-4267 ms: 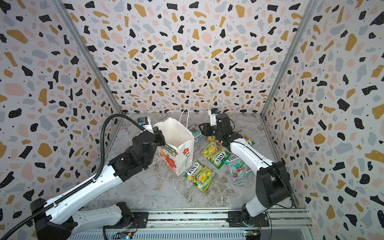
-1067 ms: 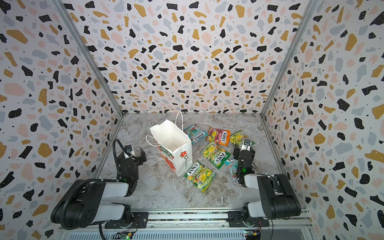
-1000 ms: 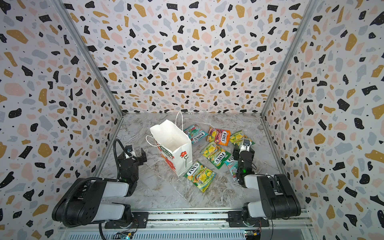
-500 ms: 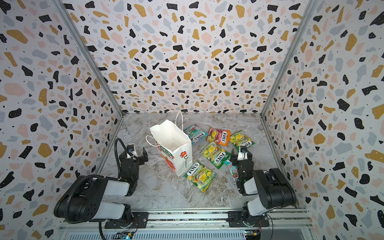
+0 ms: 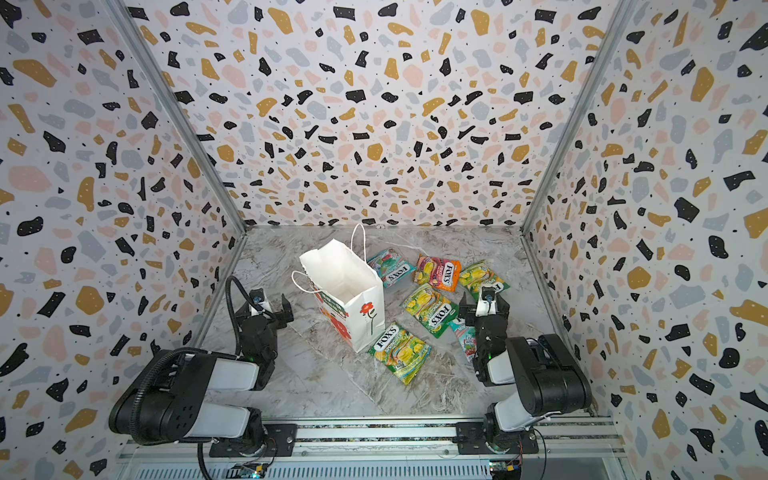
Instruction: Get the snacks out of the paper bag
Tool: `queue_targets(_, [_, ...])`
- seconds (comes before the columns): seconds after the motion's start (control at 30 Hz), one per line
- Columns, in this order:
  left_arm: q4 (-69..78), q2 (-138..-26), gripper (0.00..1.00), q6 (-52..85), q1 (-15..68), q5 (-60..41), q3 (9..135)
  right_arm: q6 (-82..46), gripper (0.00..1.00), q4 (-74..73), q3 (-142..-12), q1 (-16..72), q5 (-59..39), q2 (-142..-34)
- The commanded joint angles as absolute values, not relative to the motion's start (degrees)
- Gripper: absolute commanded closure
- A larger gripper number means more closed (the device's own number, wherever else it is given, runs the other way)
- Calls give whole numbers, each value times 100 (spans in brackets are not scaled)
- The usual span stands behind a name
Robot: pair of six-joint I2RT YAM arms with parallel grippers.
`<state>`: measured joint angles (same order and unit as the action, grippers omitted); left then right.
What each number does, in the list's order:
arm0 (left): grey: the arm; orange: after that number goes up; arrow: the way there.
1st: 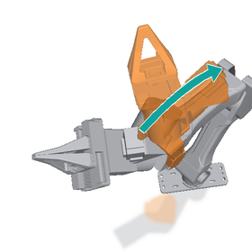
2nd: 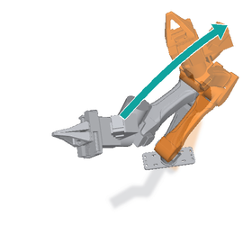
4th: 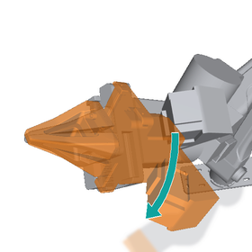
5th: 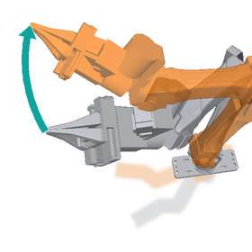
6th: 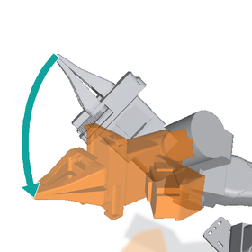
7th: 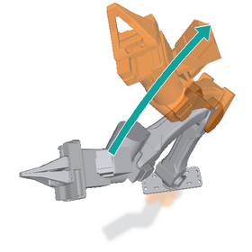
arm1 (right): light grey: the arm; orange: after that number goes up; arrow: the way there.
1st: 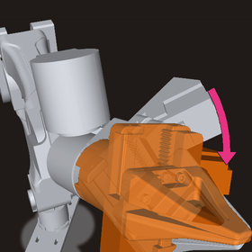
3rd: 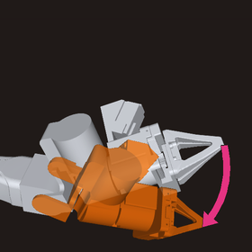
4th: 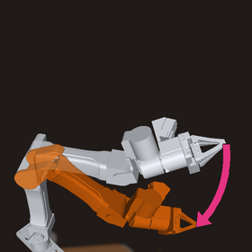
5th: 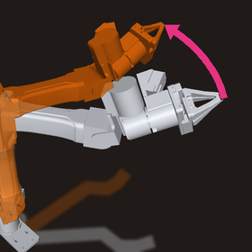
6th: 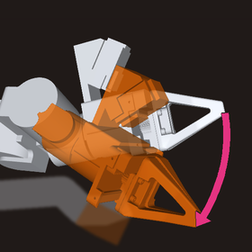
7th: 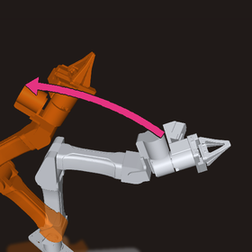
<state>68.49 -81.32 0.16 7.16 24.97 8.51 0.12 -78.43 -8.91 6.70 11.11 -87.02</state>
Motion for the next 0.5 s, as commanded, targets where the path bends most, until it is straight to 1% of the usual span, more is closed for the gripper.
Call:
queue_targets(0.0, [7066,-8130,0,80,686,2603,967,-4,1,-7919,-968,659,1174,-8684])
queue_targets(0.47, [7066,-8136,0,79,686,2609,967,7,1,-7990,-919,671,1159,-8675])
